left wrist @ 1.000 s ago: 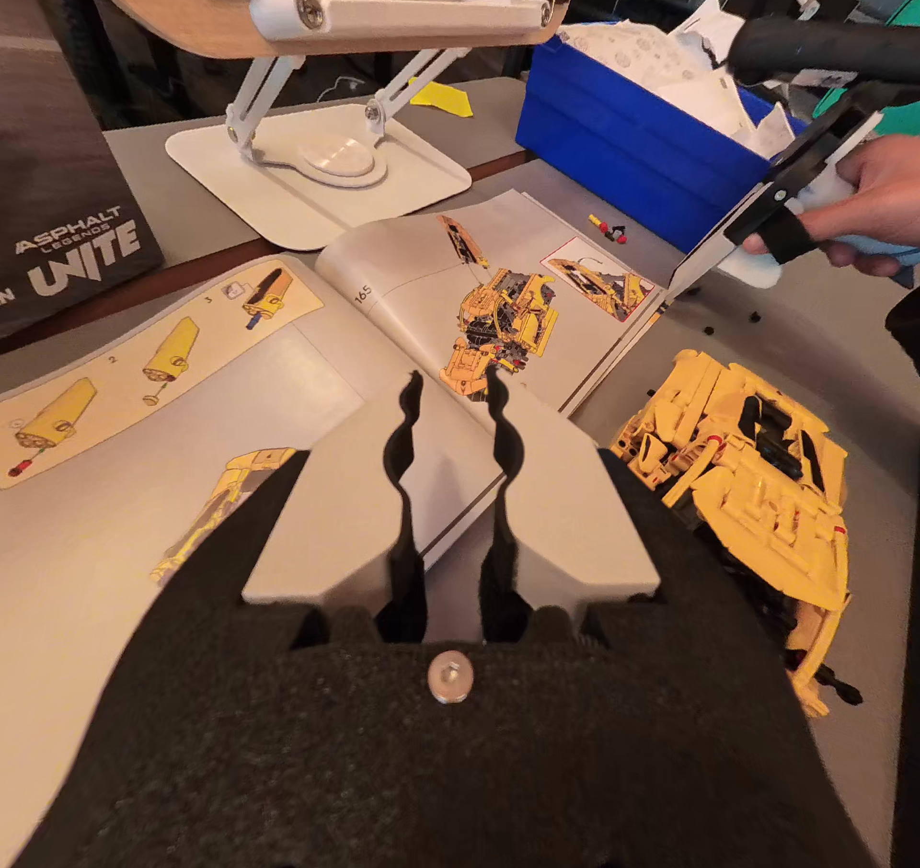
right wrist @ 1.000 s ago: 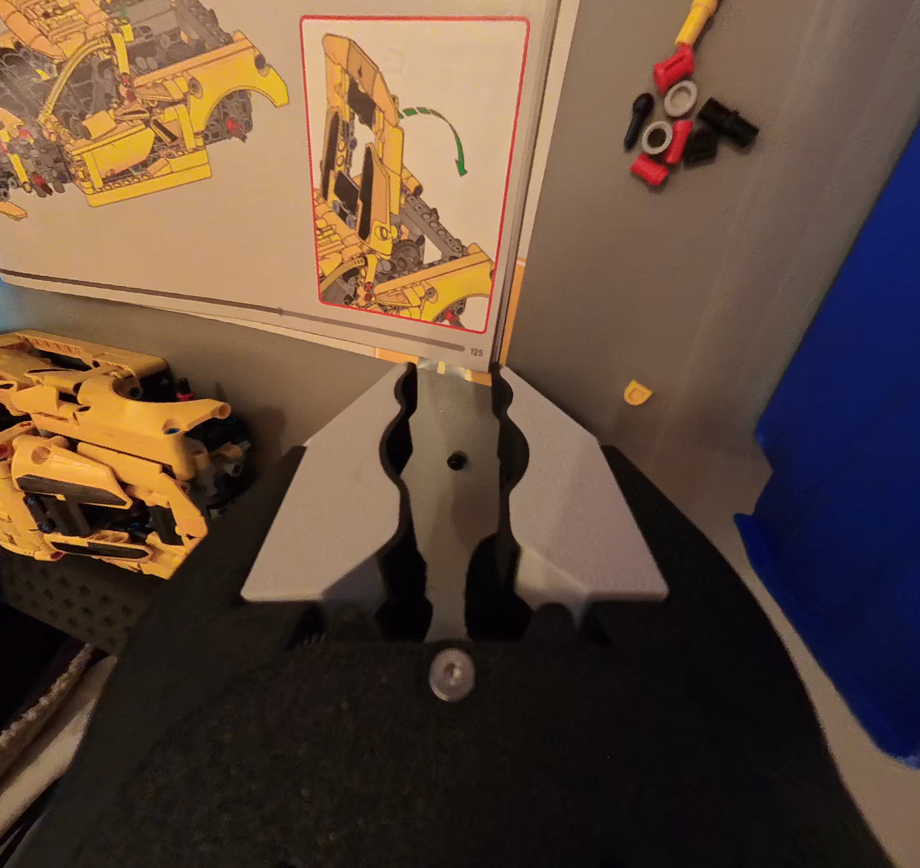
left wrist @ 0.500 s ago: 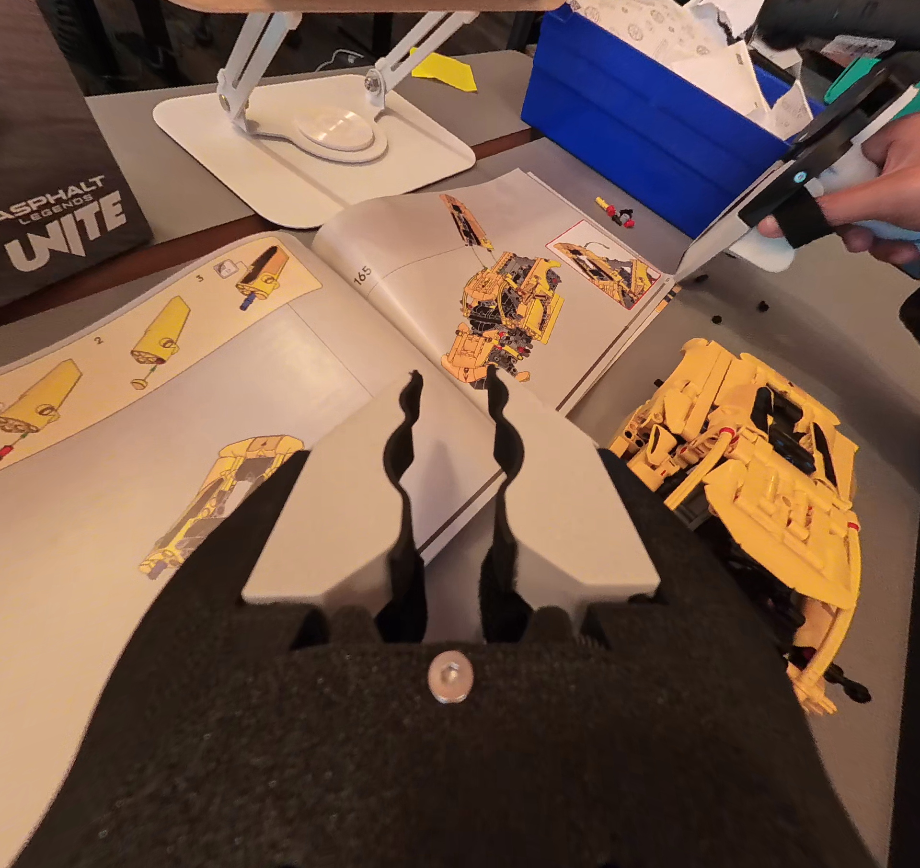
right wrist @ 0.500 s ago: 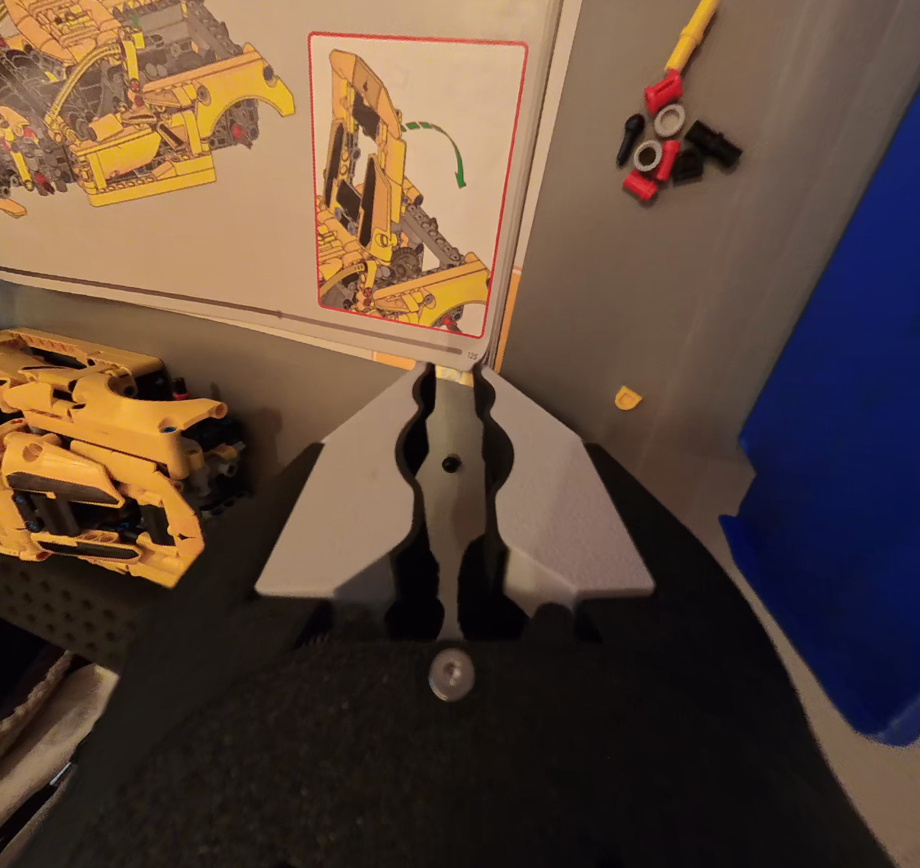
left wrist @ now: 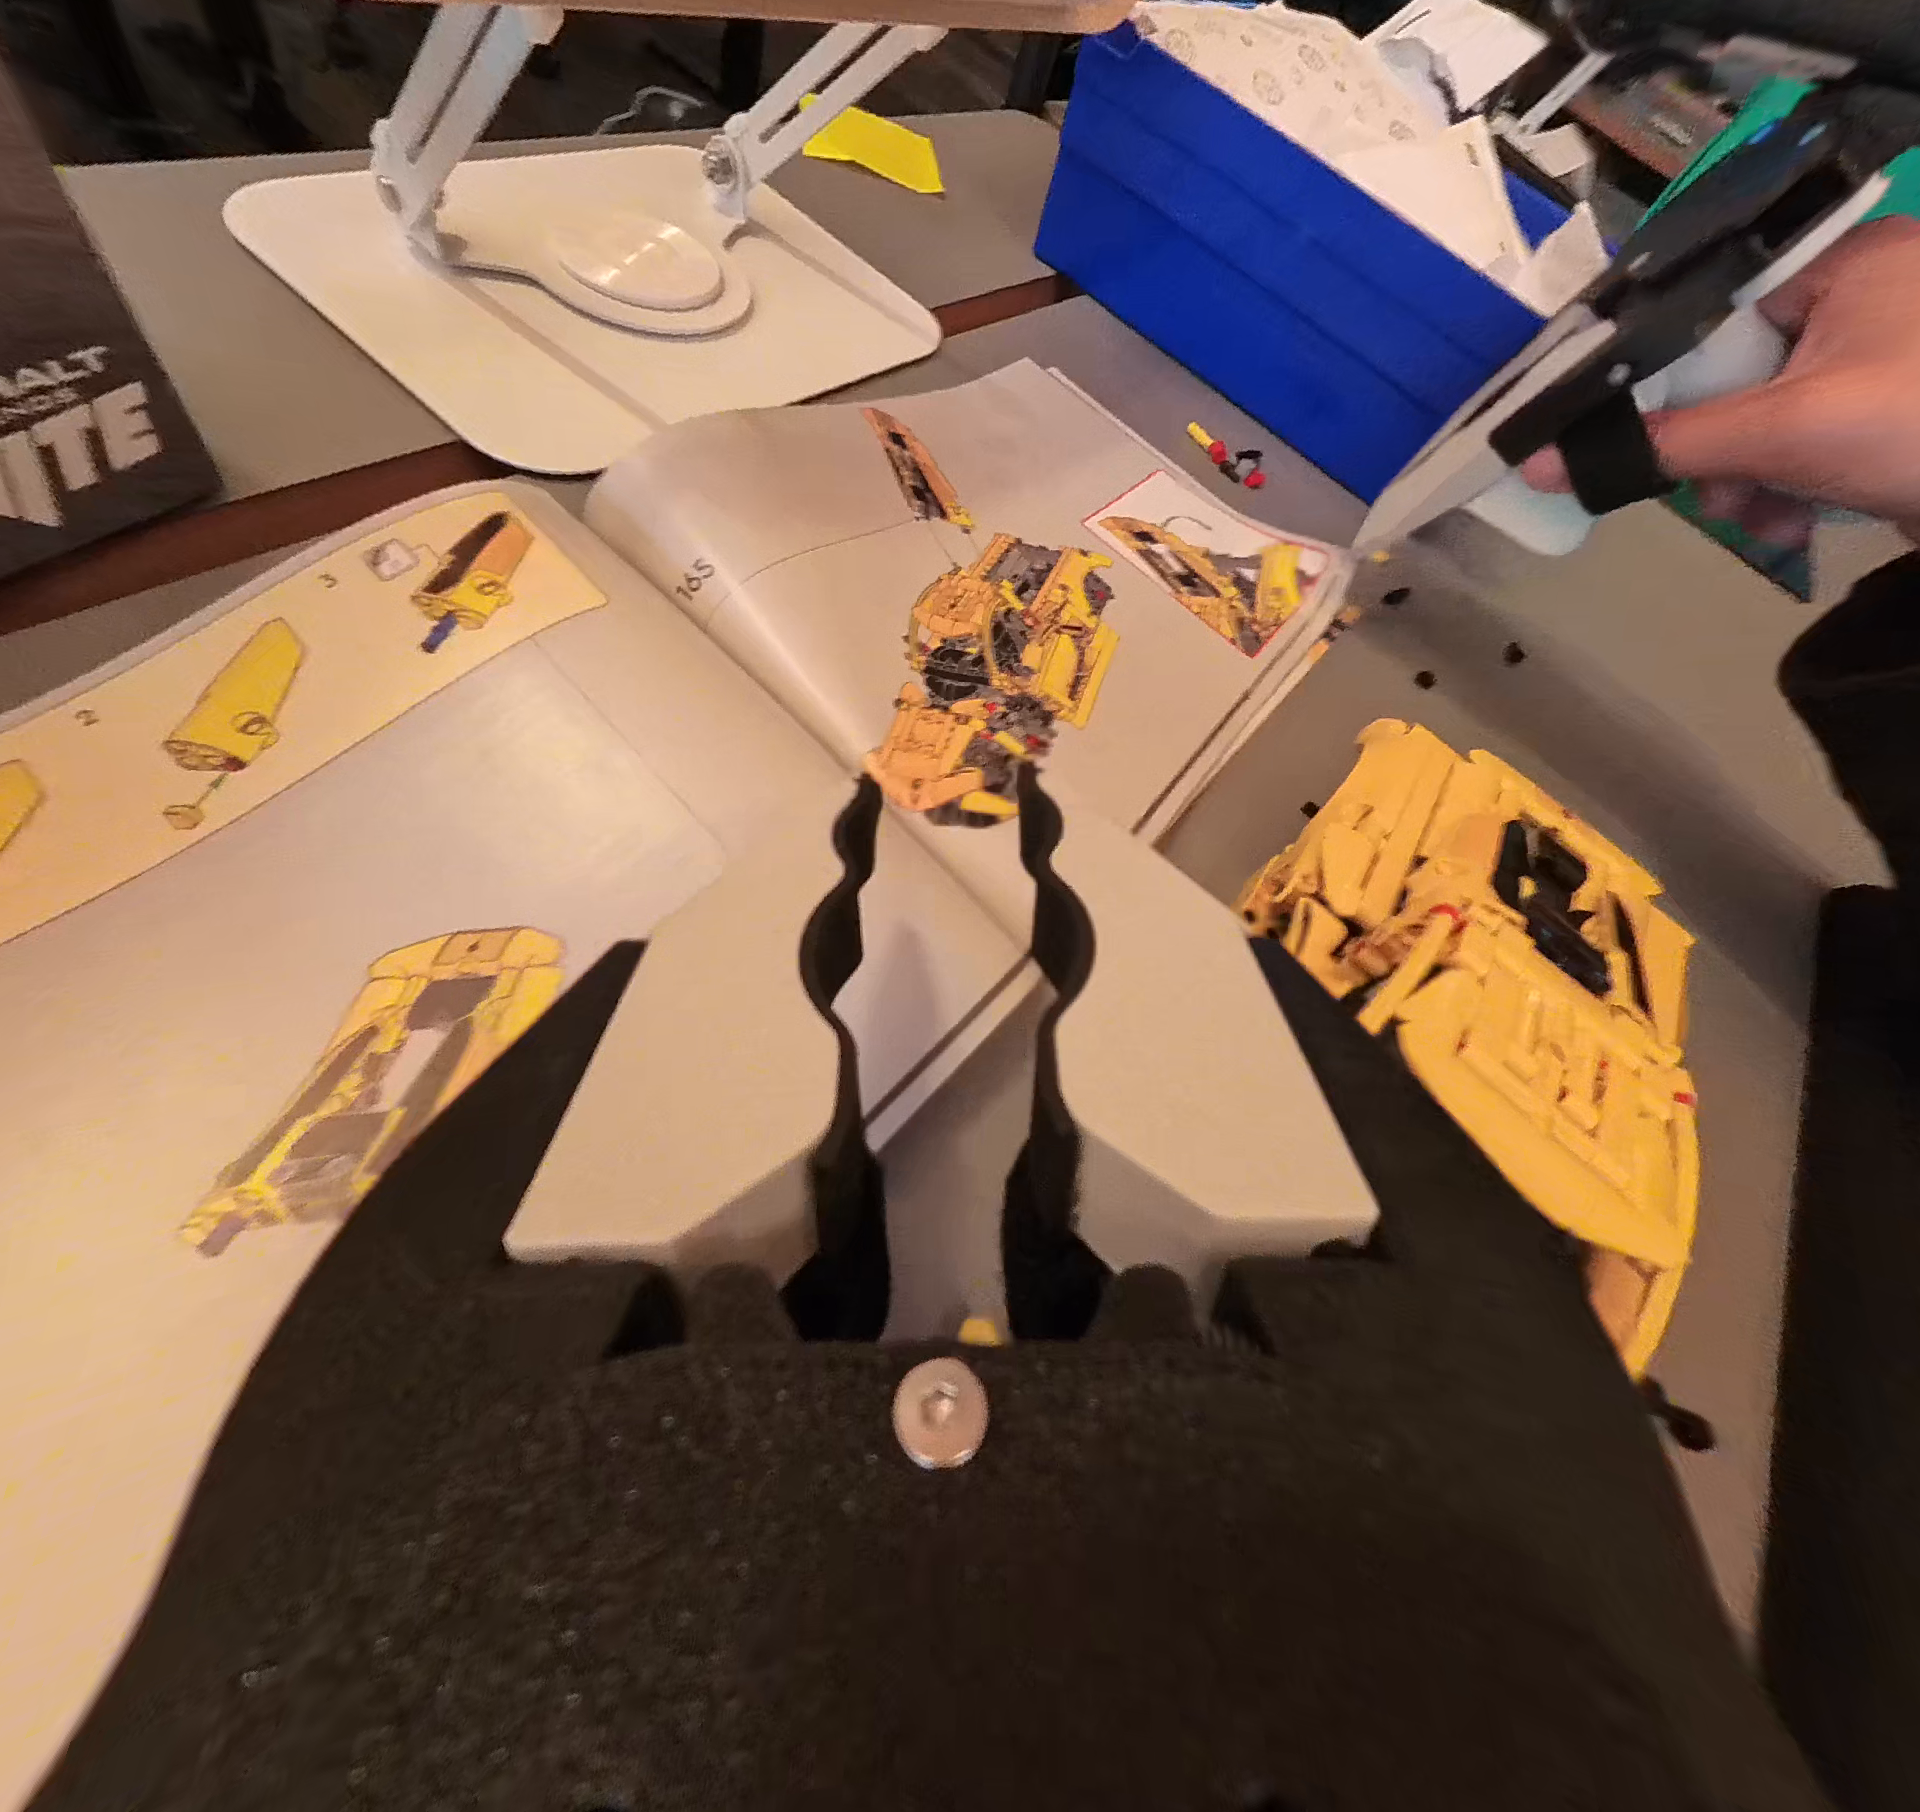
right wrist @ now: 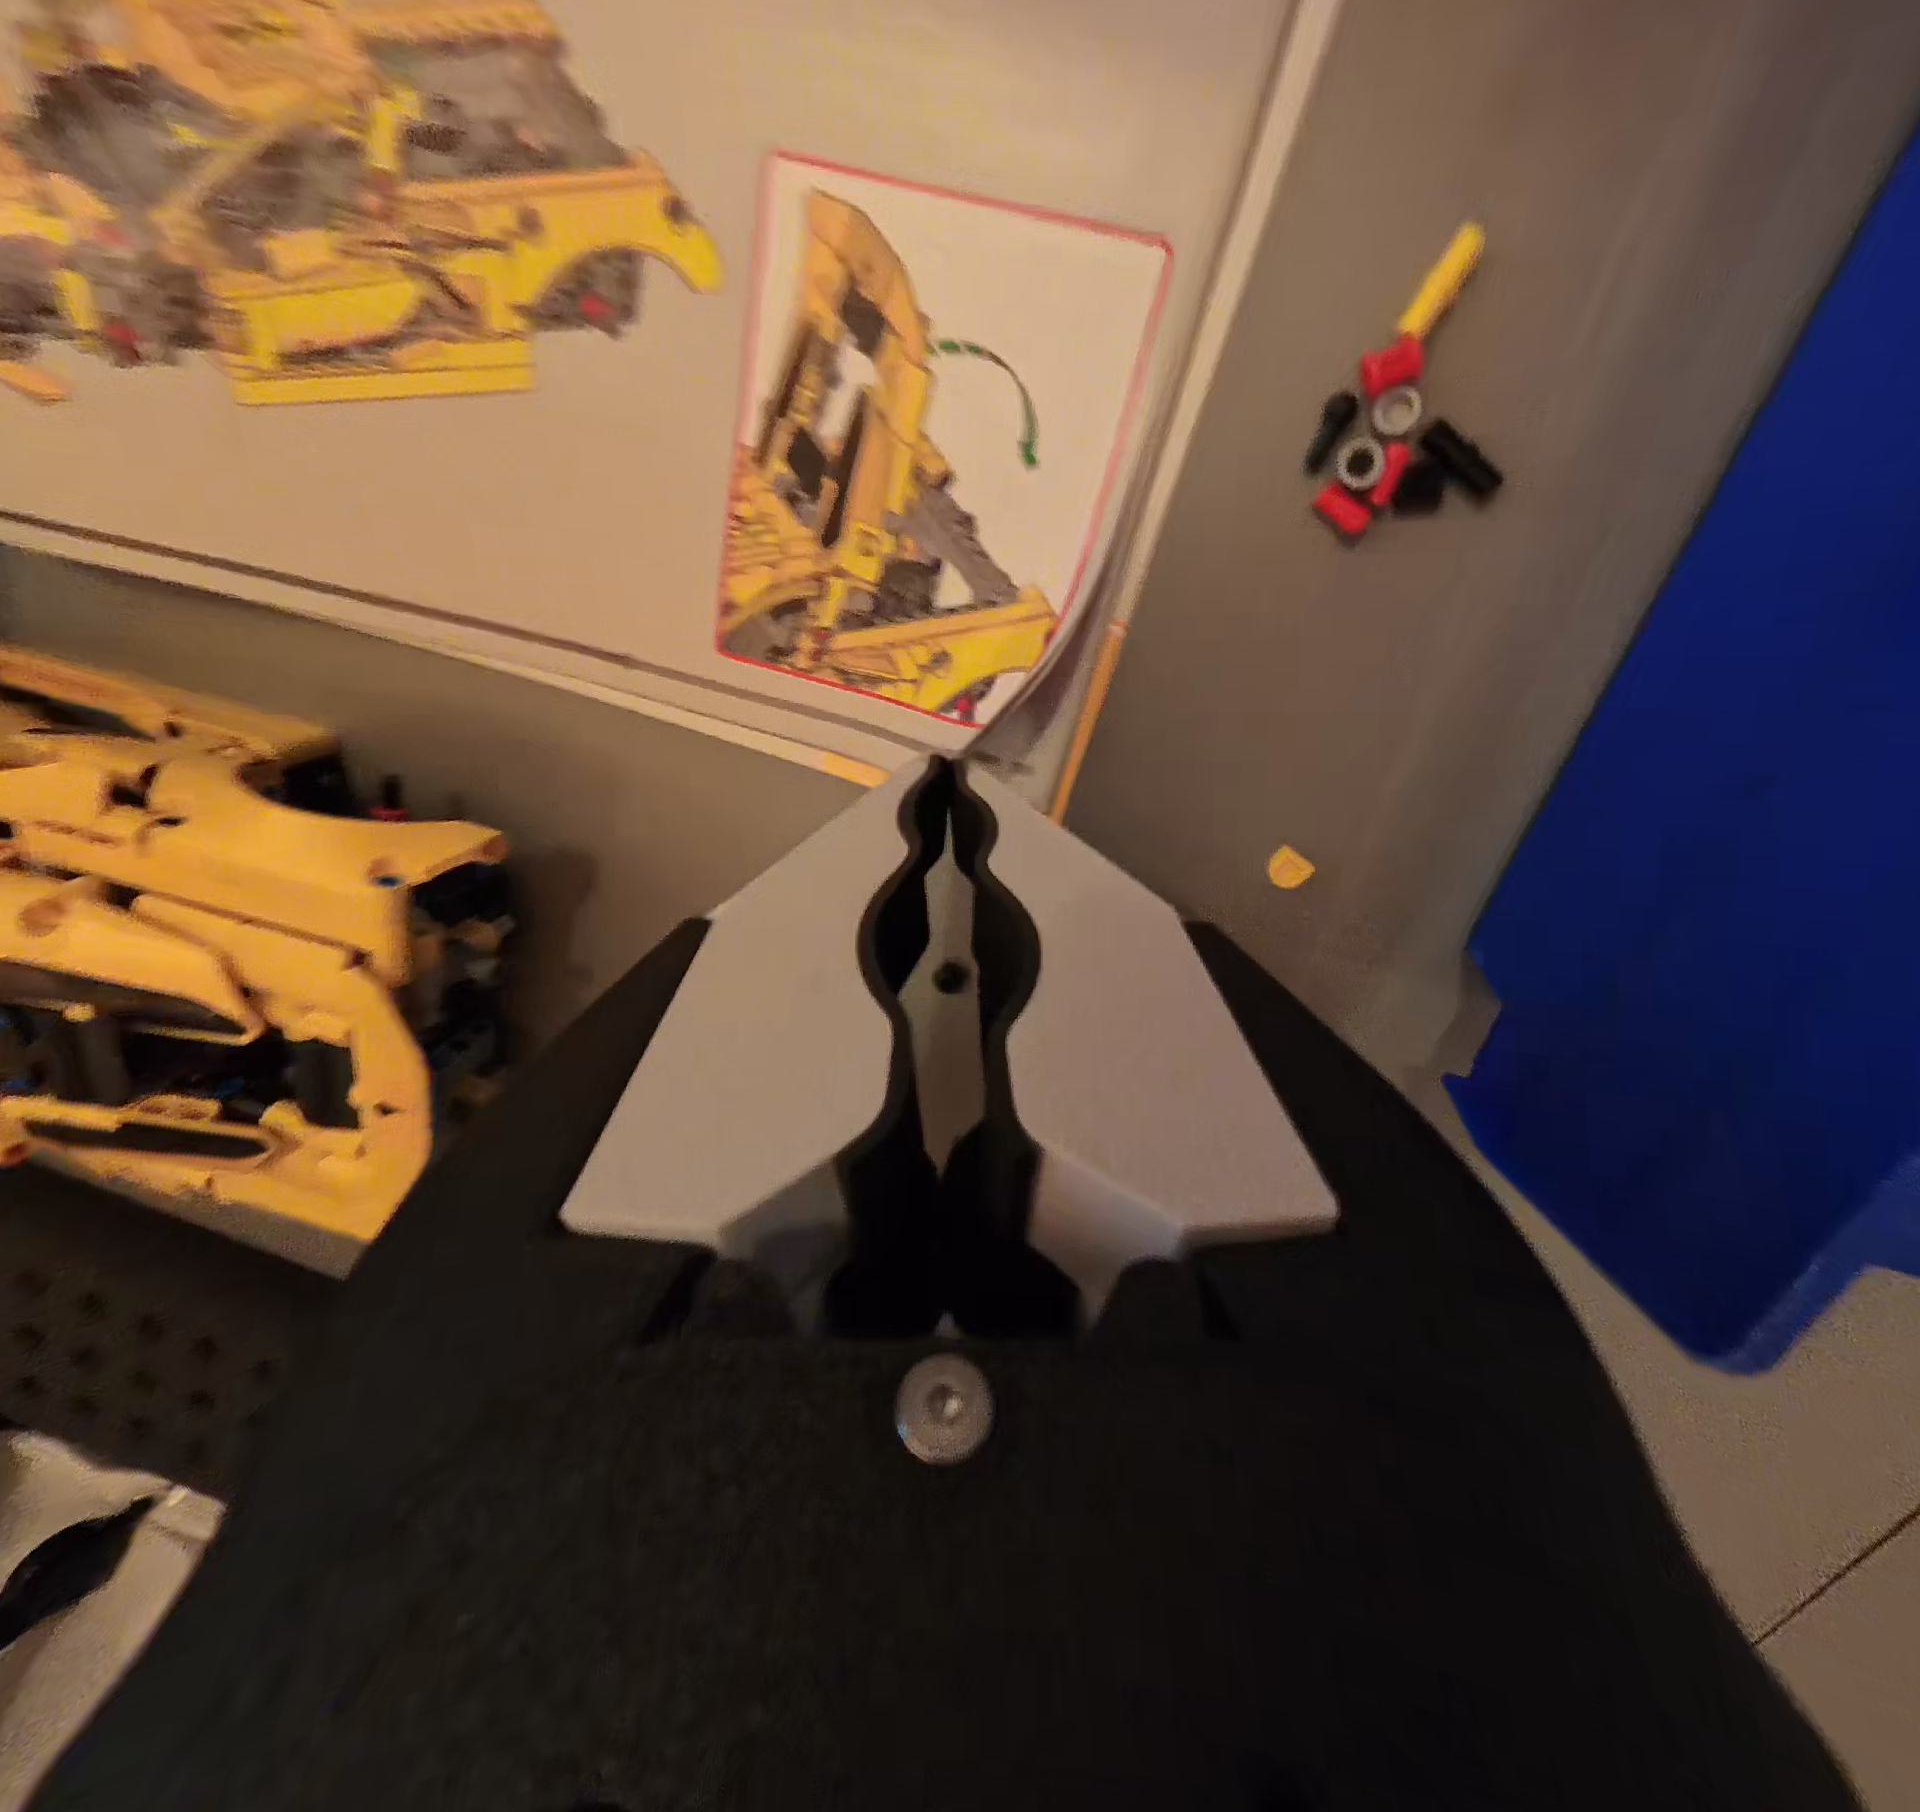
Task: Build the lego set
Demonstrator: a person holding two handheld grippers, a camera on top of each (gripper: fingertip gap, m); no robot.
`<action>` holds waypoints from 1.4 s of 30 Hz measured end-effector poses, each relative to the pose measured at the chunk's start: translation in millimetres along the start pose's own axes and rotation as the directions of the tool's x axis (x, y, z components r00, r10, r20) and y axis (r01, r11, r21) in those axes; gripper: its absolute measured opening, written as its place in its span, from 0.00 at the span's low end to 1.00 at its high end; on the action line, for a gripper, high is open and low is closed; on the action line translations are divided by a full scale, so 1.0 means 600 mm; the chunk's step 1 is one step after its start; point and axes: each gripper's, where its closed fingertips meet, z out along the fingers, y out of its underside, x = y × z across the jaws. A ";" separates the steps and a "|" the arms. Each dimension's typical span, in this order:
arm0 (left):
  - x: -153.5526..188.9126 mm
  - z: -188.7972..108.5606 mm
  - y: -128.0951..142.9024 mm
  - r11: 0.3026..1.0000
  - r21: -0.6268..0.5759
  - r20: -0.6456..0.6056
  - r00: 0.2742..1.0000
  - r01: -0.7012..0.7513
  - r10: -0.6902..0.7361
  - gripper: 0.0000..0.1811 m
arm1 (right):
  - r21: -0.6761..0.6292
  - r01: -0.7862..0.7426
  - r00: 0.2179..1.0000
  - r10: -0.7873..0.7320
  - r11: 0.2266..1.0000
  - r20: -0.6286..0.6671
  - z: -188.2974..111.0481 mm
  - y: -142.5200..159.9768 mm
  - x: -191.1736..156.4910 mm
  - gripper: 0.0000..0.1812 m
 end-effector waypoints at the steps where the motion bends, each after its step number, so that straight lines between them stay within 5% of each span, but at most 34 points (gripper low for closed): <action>1: 0.010 0.003 -0.002 1.000 0.001 -0.031 0.999 0.015 -0.015 0.15 | 0.025 0.033 0.999 -0.033 0.999 0.006 -0.011 -0.007 -0.013 0.00; 5: 0.060 0.028 -0.029 0.985 -0.015 -0.216 0.961 0.175 -0.174 0.20 | 0.170 0.238 0.970 -0.244 0.956 0.011 -0.051 -0.049 -0.098 0.00; 8: 0.085 0.045 -0.068 0.932 -0.041 -0.353 0.867 0.361 -0.352 0.23 | 0.233 0.450 0.888 -0.460 0.862 -0.012 -0.056 -0.064 -0.194 0.00; 14: 0.088 0.095 -0.069 0.876 -0.124 -0.408 0.781 0.466 -0.473 0.27 | 0.246 0.677 0.712 -0.702 0.694 0.017 -0.012 -0.047 -0.329 0.00; 16: 0.091 0.103 -0.059 0.859 -0.149 -0.416 0.757 0.490 -0.504 0.23 | 0.232 0.698 0.689 -0.724 0.677 0.039 -0.001 -0.039 -0.338 0.00; 17: 0.091 0.103 -0.055 0.856 -0.156 -0.425 0.749 0.493 -0.509 0.06 | 0.244 0.697 0.683 -0.728 0.674 0.060 0.002 -0.036 -0.343 0.00; 18: 0.094 0.099 -0.055 0.855 -0.156 -0.448 0.736 0.495 -0.507 0.00 | 0.257 0.686 0.686 -0.723 0.680 0.080 0.003 -0.034 -0.345 0.00; 19: 0.093 0.096 -0.056 0.854 -0.147 -0.462 0.729 0.498 -0.505 0.00 | 0.273 0.674 0.687 -0.718 0.686 0.107 0.002 -0.032 -0.344 0.02; 23: 0.085 0.082 -0.071 0.857 -0.086 -0.514 0.714 0.509 -0.475 0.00 | 0.485 0.503 0.742 -0.645 0.715 0.181 -0.030 -0.071 -0.327 0.35; 27: 0.086 0.076 -0.080 0.858 -0.066 -0.555 0.696 0.509 -0.455 0.00 | 0.593 0.254 0.736 -0.551 0.764 0.394 -0.032 -0.112 -0.323 0.30; 30: 0.070 0.072 -0.082 0.843 -0.056 -0.546 0.691 0.534 -0.474 0.00 | 0.614 0.225 0.698 -0.565 0.756 0.440 -0.064 -0.117 -0.323 0.25; 33: 0.057 0.060 -0.087 0.836 -0.042 -0.553 0.683 0.548 -0.476 0.00 | 0.697 0.239 0.746 -0.588 0.676 0.314 -0.107 -0.128 -0.302 0.40; 37: 0.080 0.053 -0.095 0.835 -0.063 -0.622 0.633 0.547 -0.462 0.00 | 0.672 0.260 0.788 -0.555 0.693 0.268 -0.054 -0.139 -0.294 0.55; 42: 0.110 0.047 -0.098 0.858 -0.074 -0.674 0.609 0.509 -0.419 0.00 | 0.620 0.265 0.759 -0.557 0.738 0.338 -0.031 -0.134 -0.298 0.28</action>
